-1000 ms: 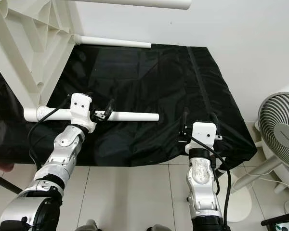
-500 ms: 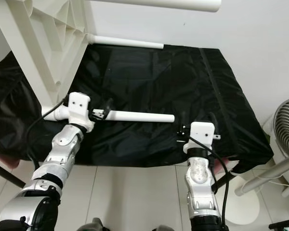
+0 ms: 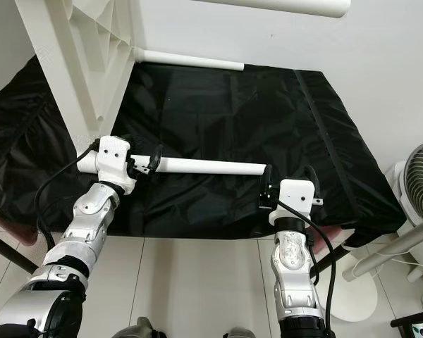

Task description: Building children table

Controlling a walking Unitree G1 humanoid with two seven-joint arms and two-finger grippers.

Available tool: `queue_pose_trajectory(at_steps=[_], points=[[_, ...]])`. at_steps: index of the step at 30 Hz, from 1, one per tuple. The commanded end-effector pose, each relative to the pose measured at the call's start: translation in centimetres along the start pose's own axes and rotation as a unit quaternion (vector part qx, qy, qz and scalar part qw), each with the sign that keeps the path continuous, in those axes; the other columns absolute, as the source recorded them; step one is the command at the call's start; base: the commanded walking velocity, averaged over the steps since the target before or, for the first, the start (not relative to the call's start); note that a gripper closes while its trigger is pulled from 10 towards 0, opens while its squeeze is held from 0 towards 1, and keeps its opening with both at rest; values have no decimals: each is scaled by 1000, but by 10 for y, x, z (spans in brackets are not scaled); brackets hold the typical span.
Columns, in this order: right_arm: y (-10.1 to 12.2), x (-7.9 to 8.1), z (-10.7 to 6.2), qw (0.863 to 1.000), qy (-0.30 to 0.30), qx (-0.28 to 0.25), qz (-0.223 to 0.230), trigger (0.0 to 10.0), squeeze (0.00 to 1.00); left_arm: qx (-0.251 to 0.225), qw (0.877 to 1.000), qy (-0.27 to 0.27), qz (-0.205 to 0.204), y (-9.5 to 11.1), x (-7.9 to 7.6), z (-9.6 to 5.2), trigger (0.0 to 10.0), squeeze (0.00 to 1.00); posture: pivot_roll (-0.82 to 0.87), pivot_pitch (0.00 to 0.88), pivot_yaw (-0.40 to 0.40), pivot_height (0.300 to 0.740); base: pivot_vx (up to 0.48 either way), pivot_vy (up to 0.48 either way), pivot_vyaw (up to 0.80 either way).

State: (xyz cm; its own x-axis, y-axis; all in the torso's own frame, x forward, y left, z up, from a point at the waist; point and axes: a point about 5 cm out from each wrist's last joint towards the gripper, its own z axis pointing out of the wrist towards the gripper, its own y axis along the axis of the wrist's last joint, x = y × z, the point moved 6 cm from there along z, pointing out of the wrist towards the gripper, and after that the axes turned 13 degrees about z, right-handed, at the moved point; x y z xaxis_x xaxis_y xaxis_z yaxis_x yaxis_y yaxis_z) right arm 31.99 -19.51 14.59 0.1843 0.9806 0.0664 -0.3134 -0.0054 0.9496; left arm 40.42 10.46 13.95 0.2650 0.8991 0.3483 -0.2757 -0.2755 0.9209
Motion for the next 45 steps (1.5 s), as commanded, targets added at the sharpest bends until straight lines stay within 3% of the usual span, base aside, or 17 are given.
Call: queue_pose_trajectory(at_steps=[1,6,13,27,45], points=[[-3,-3,-1,1000,-3,6,-4,10000,0,6,999,33,5,-1,3,-1,10000,0,20,0,2,740,0,0,0],[-3,-3,-2,1000,-4,7,-3,10000,0,7,1000,30,3,-1,2,-1,10000,0,21,0,3,740,0,0,0],[-4,-2,-3,1000,-5,9,-1,10000,0,5,999,21,35,0,0,-3,10000,0,21,5,6,740,0,0,0],[-5,-2,-5,1000,-5,12,-1,10000,0,20,999,23,10,-6,0,-4,10000,0,25,8,5,740,0,-79,0],[-7,2,-4,1000,-2,15,3,10000,0,19,999,25,14,-6,1,-5,10000,0,34,0,4,740,0,398,0]])
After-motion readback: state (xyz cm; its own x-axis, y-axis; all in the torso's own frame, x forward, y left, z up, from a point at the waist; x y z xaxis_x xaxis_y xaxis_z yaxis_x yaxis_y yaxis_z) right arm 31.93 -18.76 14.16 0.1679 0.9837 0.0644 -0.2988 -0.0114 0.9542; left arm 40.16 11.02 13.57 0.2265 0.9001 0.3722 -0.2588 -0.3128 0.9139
